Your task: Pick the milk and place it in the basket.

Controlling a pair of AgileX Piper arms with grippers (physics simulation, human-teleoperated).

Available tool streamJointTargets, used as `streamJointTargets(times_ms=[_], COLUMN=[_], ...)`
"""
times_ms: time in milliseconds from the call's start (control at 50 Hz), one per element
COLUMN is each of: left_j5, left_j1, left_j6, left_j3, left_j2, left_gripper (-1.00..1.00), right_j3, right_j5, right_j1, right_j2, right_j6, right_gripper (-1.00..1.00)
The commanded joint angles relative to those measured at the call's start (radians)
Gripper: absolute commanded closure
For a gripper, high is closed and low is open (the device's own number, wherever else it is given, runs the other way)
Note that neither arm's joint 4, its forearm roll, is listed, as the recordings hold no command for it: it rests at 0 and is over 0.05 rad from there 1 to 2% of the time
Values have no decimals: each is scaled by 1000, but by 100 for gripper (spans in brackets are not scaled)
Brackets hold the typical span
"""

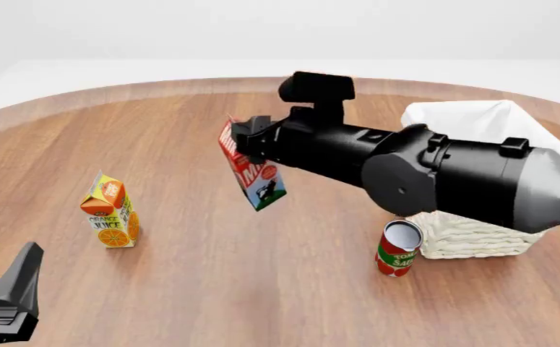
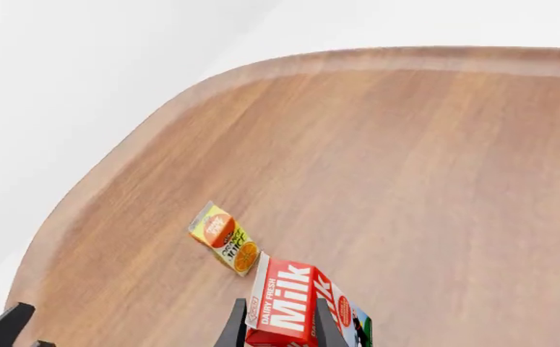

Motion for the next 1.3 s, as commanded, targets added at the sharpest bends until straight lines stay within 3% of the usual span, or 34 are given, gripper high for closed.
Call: streamJointTargets(times_ms=[20,880,960,1000,1300], left_j5=[0,0,0,0,0], left_j1=[0,0,0,0,0], left_j6=[0,0,0,0,0], left_j3=[0,0,0,0,0], left_j2=[0,0,0,0,0], left_gripper=[-100,-100,-100,-100,-100], right_j3=[43,216,218,207,203], right_j5=[-22,-16,-2,18,51], right_j1=[-25,-210,-226,-244,-307], right_j2=[-127,-522,-549,-572,-642], right_j6=[-48,-110,-123,-158,-175], right_gripper=[100,100,100,100,100])
